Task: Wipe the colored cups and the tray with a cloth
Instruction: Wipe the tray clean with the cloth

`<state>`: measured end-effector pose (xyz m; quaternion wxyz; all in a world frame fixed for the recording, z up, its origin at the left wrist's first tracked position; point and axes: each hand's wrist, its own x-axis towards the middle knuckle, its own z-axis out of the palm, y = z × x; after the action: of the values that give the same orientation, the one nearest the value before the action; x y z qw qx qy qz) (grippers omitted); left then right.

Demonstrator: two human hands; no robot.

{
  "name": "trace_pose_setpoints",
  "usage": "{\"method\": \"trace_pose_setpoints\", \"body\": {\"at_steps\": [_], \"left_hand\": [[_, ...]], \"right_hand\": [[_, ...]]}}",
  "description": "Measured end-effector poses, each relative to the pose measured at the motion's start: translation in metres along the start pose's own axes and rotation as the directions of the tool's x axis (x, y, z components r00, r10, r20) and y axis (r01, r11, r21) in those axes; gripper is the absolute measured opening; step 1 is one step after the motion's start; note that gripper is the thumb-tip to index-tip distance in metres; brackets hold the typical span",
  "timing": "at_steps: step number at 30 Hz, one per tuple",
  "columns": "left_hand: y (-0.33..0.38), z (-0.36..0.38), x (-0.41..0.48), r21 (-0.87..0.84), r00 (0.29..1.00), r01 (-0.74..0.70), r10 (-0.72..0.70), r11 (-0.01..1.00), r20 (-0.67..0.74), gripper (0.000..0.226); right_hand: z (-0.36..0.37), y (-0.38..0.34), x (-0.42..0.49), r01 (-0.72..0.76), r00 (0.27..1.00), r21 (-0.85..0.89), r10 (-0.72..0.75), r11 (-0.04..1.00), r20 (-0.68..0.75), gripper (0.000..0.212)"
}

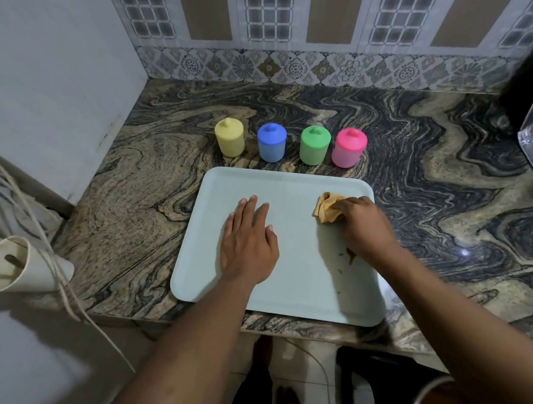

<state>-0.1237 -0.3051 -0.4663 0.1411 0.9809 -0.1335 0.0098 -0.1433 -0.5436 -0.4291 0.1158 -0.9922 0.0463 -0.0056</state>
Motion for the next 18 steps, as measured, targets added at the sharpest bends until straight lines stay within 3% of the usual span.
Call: {"method": "trace_pose_setpoints", "body": {"at_steps": [8, 14, 16, 18], "left_hand": [[0.002, -0.002, 0.000, 0.012, 1.000, 0.002, -0.002, 1.000, -0.002, 0.055], [0.002, -0.003, -0.001, 0.028, 1.000, -0.001, 0.001, 1.000, 0.001, 0.055], [0.002, -0.003, -0.001, 0.031, 1.000, -0.002, 0.002, 1.000, -0.004, 0.055], [0.003, -0.002, -0.001, 0.035, 1.000, -0.001, 0.002, 0.999, -0.007, 0.056]], "right_hand": [[0.013, -0.025, -0.112, 0.049, 0.998, 0.108, -0.045, 0.993, -0.032, 0.048], [0.013, -0.044, -0.177, 0.102, 0.993, 0.208, -0.111, 0.973, 0.032, 0.056], [0.003, -0.040, -0.178, 0.066, 0.994, 0.348, -0.091, 0.935, 0.058, 0.053], [-0.013, -0.027, -0.164, -0.065, 0.992, 0.543, -0.002, 0.837, 0.122, 0.048]]}}
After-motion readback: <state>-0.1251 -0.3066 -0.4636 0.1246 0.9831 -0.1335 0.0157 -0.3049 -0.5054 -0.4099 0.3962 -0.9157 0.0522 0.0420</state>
